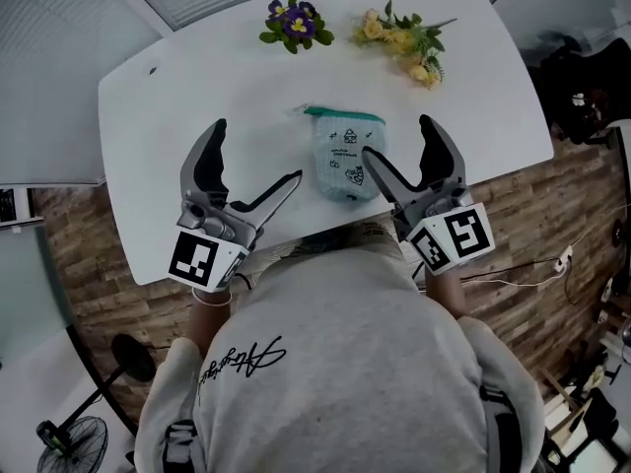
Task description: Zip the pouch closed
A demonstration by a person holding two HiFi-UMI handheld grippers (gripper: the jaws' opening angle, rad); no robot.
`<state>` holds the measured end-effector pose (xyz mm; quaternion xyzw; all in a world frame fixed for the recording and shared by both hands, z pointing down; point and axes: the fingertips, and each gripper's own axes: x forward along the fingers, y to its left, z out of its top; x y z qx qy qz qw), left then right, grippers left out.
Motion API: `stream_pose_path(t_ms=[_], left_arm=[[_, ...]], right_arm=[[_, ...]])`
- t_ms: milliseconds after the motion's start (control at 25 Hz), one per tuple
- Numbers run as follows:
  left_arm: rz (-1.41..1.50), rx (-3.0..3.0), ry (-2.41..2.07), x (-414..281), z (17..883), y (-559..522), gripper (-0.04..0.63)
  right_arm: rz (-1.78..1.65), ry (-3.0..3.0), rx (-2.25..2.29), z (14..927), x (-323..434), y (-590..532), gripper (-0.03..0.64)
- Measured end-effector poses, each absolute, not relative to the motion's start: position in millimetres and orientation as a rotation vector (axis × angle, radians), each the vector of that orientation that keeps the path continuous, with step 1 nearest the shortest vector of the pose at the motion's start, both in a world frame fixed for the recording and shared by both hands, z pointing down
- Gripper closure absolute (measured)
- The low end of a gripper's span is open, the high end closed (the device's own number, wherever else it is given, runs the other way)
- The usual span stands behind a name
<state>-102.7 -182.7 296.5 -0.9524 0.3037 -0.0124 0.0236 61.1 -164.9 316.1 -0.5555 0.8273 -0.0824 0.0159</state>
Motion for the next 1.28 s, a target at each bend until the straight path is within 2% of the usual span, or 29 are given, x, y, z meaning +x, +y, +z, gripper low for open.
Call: stream_pose_path(t_ms=[400,1280], left_arm=[[-0.048,-2.949,0.934,-98.1,298.3,-198.0,0.110],[-0.079,-2.982,0.951,-105.4,316.6,-204.6,0.110]], right_arm=[[-0.337,2.616,-1.734,343.5,67.1,-182.6,0.207],[-0.604,2.985,-1.926,467.1,67.3,-219.7,0.250]])
